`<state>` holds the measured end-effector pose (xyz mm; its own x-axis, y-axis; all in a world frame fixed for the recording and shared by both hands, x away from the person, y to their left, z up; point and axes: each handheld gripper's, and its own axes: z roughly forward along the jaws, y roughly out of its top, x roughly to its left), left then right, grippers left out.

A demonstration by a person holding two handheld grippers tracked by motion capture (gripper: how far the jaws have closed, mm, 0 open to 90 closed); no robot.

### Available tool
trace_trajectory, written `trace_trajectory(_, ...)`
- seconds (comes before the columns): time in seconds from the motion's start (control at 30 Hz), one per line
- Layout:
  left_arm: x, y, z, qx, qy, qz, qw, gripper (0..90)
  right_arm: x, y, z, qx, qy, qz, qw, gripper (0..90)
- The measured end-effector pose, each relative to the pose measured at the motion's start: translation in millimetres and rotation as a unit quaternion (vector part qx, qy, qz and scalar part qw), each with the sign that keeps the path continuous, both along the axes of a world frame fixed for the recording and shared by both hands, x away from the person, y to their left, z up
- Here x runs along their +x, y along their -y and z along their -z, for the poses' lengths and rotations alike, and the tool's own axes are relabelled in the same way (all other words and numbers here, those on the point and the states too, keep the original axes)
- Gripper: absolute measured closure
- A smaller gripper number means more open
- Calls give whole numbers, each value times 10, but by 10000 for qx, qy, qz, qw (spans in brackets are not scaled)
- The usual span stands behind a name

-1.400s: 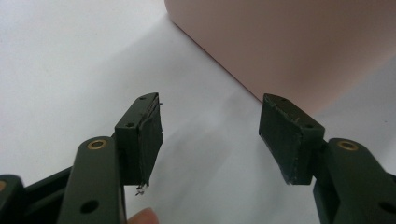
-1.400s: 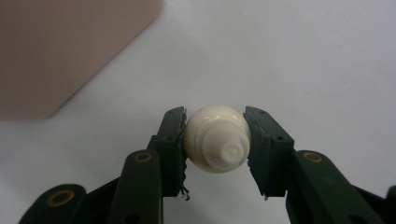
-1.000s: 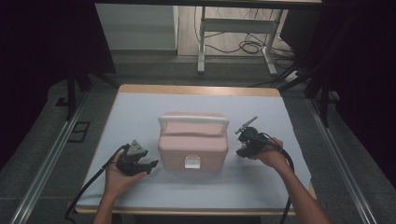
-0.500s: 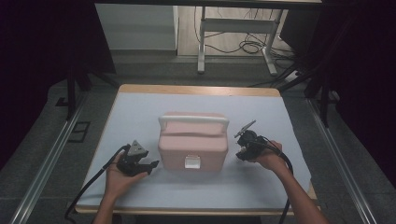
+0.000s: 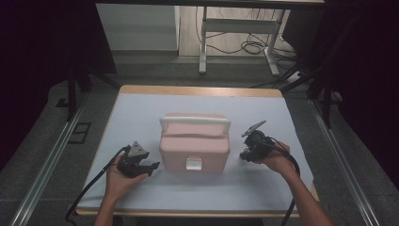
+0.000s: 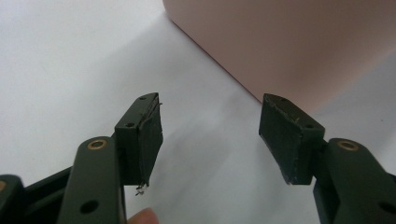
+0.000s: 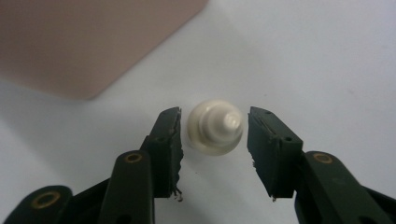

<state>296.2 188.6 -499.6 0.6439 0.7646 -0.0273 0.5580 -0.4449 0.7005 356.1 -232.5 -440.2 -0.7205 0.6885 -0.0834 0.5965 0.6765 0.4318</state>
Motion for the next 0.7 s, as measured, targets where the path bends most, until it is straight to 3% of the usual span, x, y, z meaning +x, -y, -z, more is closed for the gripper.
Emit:
trace_trajectory(0.33,-1,-9,-11,-18,-4,-9,10000,395,-208,245,-271,707,439,216,9963,498)
trace_trajectory(0.5,-3,-6,-8,-41,-1,-48,10000,396,-342,371,-303,1025,608,292,9924,498)
trace_trajectory(0.7,-5,-8,-9,-6,-7,-24,10000,397,-482,517,-220,1360,706,413,9873,496)
